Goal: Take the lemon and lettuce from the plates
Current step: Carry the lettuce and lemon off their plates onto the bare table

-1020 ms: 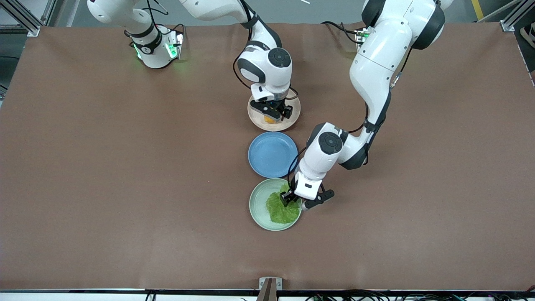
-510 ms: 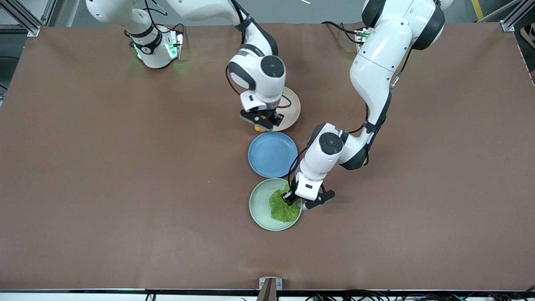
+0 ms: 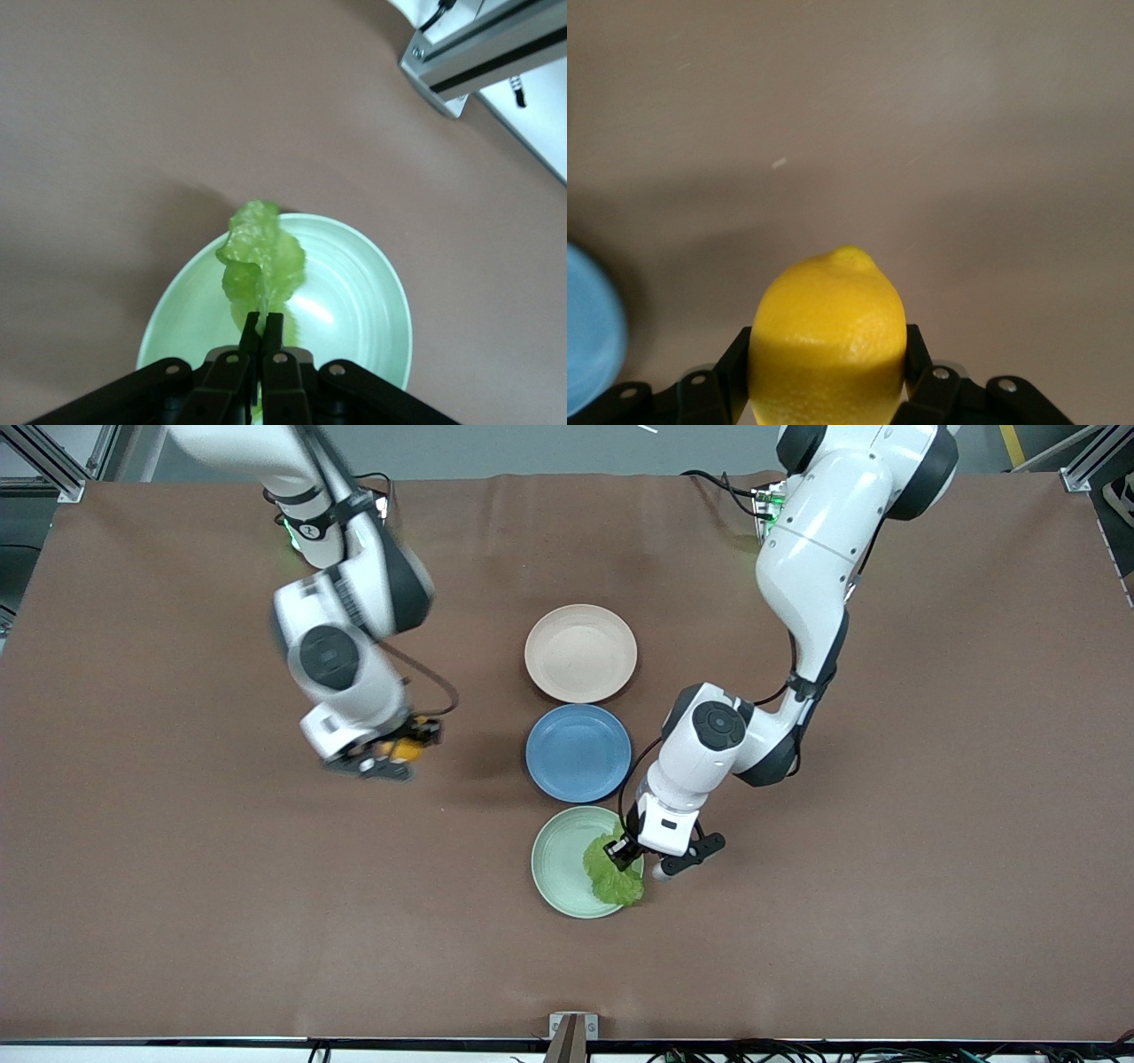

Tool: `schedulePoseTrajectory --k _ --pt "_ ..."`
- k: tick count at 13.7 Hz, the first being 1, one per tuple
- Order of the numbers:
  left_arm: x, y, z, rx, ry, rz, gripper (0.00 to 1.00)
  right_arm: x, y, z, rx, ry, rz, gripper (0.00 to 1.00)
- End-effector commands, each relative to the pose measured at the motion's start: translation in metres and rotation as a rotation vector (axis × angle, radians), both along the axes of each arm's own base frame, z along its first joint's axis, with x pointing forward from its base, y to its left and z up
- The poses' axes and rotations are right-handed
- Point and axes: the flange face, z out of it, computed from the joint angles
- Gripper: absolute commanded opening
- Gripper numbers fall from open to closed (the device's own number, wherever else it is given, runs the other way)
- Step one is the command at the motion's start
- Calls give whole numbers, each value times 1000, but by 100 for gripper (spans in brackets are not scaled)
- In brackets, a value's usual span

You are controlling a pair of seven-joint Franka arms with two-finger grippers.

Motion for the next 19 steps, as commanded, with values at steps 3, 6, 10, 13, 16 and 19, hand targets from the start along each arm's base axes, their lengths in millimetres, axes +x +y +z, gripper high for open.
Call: schedulePoseTrajectory --k 3,6,10,13,16,19 --pt "-30 69 67 101 143 -78 1 36 -123 -54 62 20 136 1" --pt "-55 145 66 198 227 -262 1 42 -157 -95 107 32 166 2" --pt "-92 219 16 278 290 -437 1 38 -167 -147 125 77 172 2" --pt "-112 260 -24 305 276 -501 1 40 -171 -162 131 66 220 3" --pt "-117 296 -43 364 296 -565 2 45 -175 -154 133 56 226 100" --pt "-116 313 -59 401 298 -612 6 57 -177 -126 139 60 218 100"
